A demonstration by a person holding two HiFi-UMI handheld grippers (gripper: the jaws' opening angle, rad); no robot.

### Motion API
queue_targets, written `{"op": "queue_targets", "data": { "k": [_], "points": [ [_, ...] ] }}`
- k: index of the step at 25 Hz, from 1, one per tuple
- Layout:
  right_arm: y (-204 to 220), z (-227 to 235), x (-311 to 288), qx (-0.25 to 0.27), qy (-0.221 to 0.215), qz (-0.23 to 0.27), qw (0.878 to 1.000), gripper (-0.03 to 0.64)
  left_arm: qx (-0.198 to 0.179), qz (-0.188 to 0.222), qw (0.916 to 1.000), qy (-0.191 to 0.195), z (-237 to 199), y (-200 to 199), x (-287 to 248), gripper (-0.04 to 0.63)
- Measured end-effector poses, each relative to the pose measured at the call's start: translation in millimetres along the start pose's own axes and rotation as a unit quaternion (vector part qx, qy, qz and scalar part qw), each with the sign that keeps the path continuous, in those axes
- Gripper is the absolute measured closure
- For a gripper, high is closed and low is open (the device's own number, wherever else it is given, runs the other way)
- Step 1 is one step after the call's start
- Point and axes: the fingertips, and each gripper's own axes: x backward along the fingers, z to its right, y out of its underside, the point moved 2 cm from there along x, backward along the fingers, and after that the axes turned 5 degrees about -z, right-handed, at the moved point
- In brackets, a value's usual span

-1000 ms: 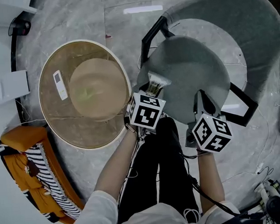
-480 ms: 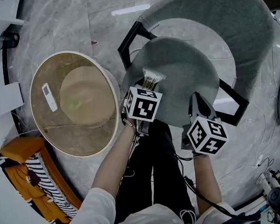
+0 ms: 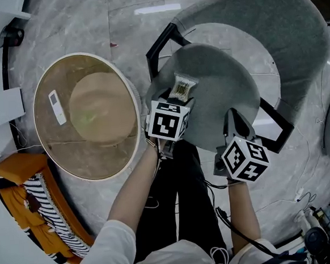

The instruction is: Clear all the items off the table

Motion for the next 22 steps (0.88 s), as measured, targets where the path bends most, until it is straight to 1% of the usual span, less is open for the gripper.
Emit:
{"op": "queue_targets", "data": {
  "k": [4,8,11,14,18,22],
  "points": [
    [0,-13,-3,0.015,-0.010,-0.003,1.000,0.593,0.013,0.013,0.9998,0.004,-4,5,12,0.270],
    [4,-30,-6,0.029,-0.020,-0.010,0.999,0.593,0.029,0.037,0.9989,0.008,-8,13,30,0.272],
    [6,-50,-6,0.046,-0.031,-0.016,0.998,0.592,0.044,0.051,0.9977,0.002,-17,25,50,0.272],
    [7,-80,-7,0.071,-0.048,-0.020,0.996,0.592,0.068,0.064,0.9956,-0.008,-31,42,74,0.275],
    [15,-130,-11,0.105,-0.079,-0.027,0.991,0.592,0.104,0.085,0.9905,-0.031,-55,72,104,0.302],
    [34,-190,-11,0.145,-0.110,-0.043,0.982,0.592,0.155,0.116,0.9796,-0.053,-89,107,144,0.310]
  ]
}}
